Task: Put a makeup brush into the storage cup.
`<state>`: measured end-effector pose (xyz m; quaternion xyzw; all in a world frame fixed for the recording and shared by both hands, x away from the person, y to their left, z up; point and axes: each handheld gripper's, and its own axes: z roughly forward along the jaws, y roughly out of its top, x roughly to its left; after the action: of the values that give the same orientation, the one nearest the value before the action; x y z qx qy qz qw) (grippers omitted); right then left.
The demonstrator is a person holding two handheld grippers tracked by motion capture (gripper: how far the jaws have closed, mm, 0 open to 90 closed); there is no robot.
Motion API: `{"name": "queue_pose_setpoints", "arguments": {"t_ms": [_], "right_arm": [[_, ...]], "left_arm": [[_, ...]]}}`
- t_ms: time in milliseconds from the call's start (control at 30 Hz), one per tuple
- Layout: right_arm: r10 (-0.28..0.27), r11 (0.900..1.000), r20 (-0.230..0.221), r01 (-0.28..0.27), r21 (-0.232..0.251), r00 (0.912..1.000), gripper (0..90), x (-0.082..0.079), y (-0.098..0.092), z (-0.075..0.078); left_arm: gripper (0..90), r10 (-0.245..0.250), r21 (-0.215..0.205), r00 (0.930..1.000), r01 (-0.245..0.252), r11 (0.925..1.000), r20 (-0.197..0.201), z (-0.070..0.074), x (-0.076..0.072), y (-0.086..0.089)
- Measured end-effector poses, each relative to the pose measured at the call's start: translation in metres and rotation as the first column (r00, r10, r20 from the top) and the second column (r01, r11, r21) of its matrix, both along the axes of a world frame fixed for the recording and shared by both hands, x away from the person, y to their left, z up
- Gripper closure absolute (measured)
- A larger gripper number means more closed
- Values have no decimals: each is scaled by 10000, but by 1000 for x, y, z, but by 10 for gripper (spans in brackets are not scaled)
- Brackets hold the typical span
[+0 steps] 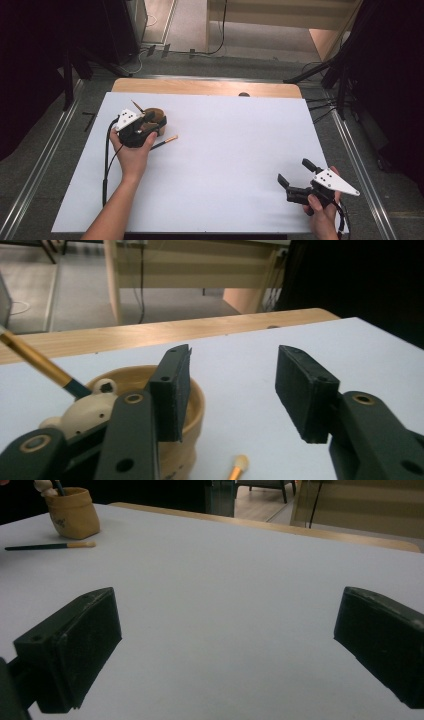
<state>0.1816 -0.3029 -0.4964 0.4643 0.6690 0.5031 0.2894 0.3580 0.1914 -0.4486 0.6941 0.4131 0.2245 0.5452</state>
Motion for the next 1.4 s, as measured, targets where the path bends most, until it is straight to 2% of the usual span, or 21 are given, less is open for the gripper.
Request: {"name": "queue_pose_setpoints", "arguments": {"t_ms": [167, 300, 333, 367, 433, 467, 533, 567, 767, 1000, 1167, 1400], "right_arm": [[-3, 10000, 6, 3, -3, 10000, 0, 0, 0, 0], [-34, 10000, -5, 34, -8, 10000, 0, 0, 0, 0], [-49, 10000, -1, 49, 5, 10000, 0, 0, 0, 0], [-51, 10000, 6, 51, 30, 10000, 0, 0, -1, 0], [-59, 10000, 7, 59, 25, 10000, 0, -1, -1, 1], [-61, 10000, 6, 61, 27, 10000, 0, -1, -1, 0], [-62, 10000, 15, 62, 17, 10000, 0, -1, -1, 0], [-68, 10000, 13, 68, 16, 10000, 0, -1, -1, 0], [-74, 10000, 22, 74, 23, 10000, 0, 0, -1, 0], [-82, 10000, 11, 82, -8, 10000, 0, 0, -1, 0], [-50, 10000, 32, 50, -33, 10000, 0, 0, 0, 0], [-58, 10000, 73, 59, -58, 10000, 0, 0, -1, 1]], "left_arm": [[357, -530, -153, 9986, 529, 9985, -57, 3, -9, 2], [177, -508, -298, 9987, 507, 9983, -35, 6, -18, 3], [113, -636, -258, 9980, 635, 9976, -20, 6, -20, 4], [94, -755, -335, 9971, 754, 9966, -34, 6, -21, 5], [0, -1024, -407, 9947, 1019, 9940, -101, 7, -25, 7], [0, -1198, -496, 9927, 1189, 9917, -147, 7, -26, 8], [0, -1097, -476, 9939, 1091, 9929, -119, 8, -30, 11], [0, -1256, -569, 9920, 1250, 9905, -85, 8, -32, 13], [0, -1309, -405, 9913, 1314, 9905, 139, 7, -46, 23], [0, -1392, -403, 9896, 1406, 9892, 374, 3, -61, 34], [0, -1498, -454, 9881, 1512, 9875, 337, 0, -70, 40], [0, -1470, -255, 9882, 1482, 9886, 441, -4, -89, 52]]}}
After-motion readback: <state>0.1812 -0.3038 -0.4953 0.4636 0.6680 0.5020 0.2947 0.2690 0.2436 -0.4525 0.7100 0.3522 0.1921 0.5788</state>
